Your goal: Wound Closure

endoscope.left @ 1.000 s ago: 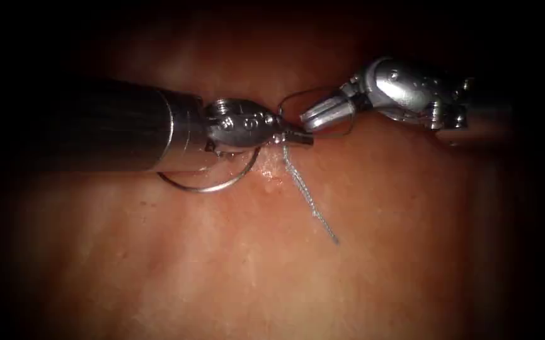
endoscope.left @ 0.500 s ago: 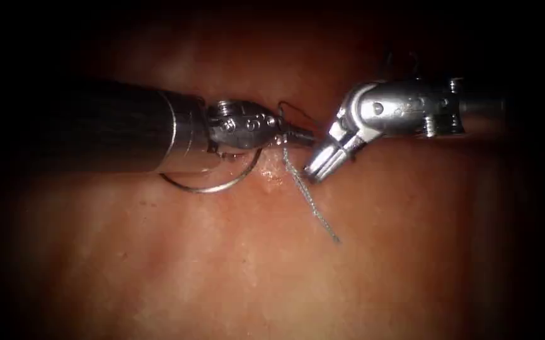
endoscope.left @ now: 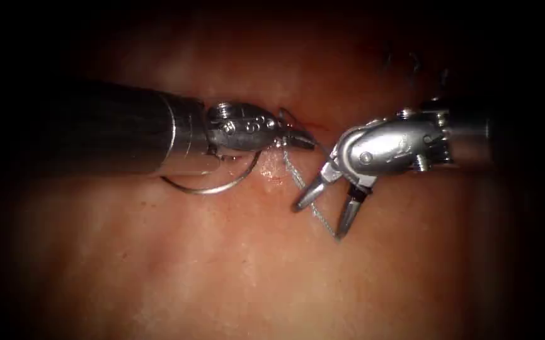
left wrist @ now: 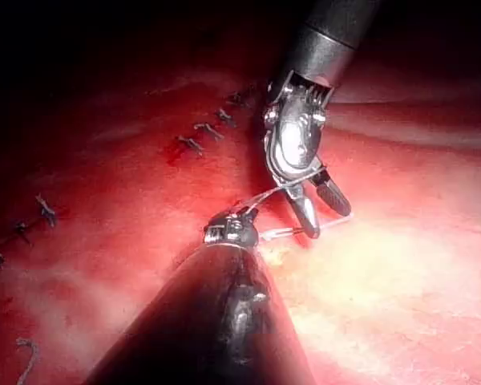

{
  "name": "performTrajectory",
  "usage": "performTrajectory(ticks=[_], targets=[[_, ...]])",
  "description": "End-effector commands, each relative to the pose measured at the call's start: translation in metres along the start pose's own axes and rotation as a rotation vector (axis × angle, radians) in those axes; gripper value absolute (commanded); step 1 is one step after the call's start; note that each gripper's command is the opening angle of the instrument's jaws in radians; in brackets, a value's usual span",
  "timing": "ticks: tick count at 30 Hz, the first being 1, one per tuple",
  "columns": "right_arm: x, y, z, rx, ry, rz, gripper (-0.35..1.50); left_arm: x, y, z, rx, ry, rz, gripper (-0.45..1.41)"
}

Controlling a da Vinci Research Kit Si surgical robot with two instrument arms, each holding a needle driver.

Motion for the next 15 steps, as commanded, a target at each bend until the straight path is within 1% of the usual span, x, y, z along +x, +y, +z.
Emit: performTrajectory(ticks=[1,5,8,15], targets=[[-0.0004,0.0005,-0.0001,0.005,-0.014,0.012,1.1,0.0002,-0.0006,0.0007,0.001,0.002,0.003,-0.45],[-0.0005,0.0,-0.0003,0.029,-0.036,0.012,1.11,0.0002,-0.0005,0.0007,0.0,0.002,0.004,-0.45],[-0.0007,-0.0004,0.0001,0.051,-0.046,0.011,1.08,0.0003,-0.0003,0.0008,0.0,0.002,0.004,-0.45],[-0.0014,0.0002,0.0024,0.057,-0.066,0.004,1.08,0.0003,0.0,0.0007,-0.007,0.004,0.008,-0.45]])
